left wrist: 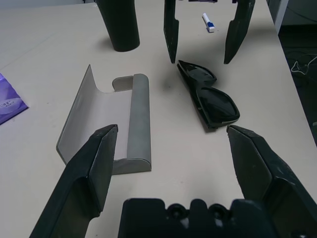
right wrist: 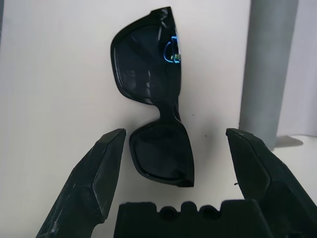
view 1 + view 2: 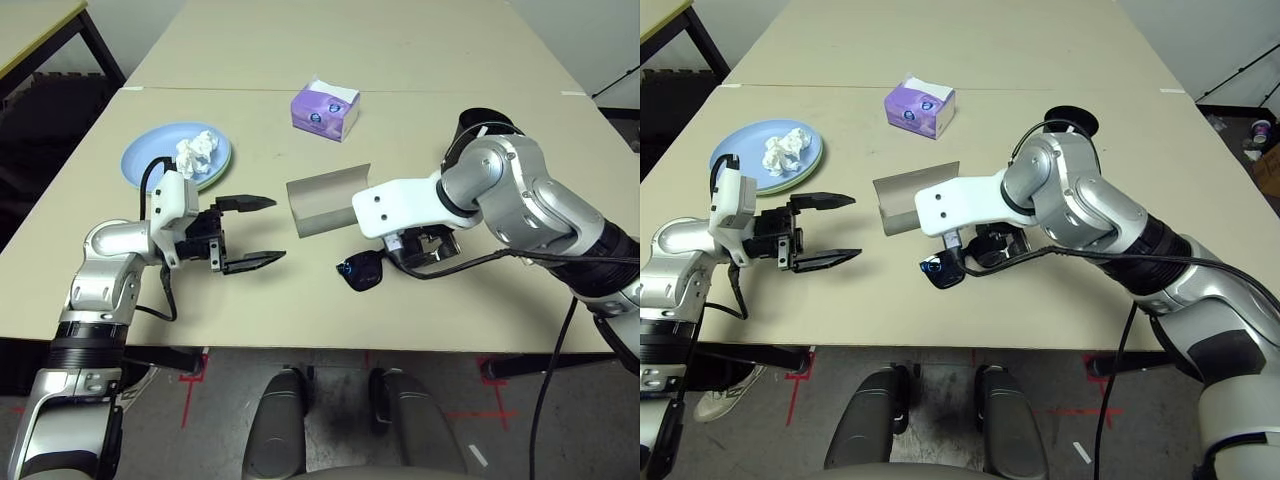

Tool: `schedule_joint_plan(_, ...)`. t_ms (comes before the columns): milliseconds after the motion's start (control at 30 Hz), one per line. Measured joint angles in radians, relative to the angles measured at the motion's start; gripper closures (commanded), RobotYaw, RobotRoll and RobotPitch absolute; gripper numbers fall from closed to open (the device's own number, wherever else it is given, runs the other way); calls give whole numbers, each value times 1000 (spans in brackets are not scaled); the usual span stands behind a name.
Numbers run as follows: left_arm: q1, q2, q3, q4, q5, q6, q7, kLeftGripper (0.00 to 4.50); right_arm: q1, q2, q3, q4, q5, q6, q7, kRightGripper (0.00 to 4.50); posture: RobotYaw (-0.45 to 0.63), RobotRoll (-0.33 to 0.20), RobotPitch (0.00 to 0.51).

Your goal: Organize and tidy the items on the table.

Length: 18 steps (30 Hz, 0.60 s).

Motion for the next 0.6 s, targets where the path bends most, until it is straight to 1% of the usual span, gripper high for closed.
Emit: schedule_joint_plan(600,23,0,-4,-37,-4,25,16,22,8,30,42,1,-70,-7,3,0,9,0,173)
